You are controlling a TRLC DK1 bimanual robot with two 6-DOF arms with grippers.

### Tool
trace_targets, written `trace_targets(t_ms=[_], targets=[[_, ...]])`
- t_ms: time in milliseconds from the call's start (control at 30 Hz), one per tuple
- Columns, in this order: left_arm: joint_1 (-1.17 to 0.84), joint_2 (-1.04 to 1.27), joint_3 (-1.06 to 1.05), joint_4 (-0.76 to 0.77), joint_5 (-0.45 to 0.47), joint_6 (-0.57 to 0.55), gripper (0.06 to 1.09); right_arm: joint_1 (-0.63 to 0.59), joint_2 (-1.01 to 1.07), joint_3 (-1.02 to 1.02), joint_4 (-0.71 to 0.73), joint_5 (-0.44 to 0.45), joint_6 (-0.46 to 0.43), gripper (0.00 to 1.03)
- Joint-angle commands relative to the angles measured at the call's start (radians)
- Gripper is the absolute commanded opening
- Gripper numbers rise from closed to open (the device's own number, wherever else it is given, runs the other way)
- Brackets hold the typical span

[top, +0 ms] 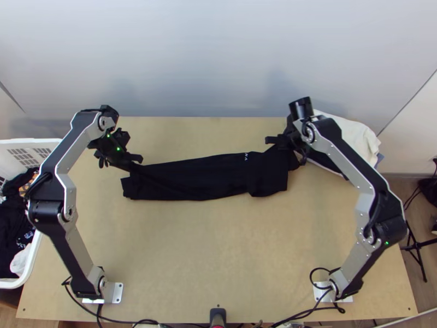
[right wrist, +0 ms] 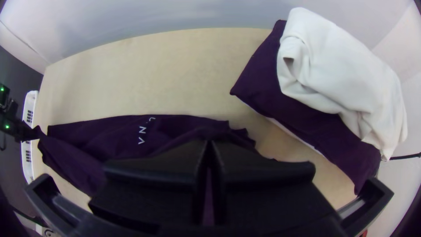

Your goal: Fold the t-shirt

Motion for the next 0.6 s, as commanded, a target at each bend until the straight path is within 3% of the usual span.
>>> trace_targets(t_ms=[0,567], targets=[[0.019,0.053,0.056,-0.021,-0.039,-0.008,0.1,0.024,0.071,0.051,0.001,0.095,0.002,0.03],[0.068,0.039,-0.144,0.036,-0.078,0.025,0.1,0.042,0.085,0.031,0.005,0.167,0.005,0.03]])
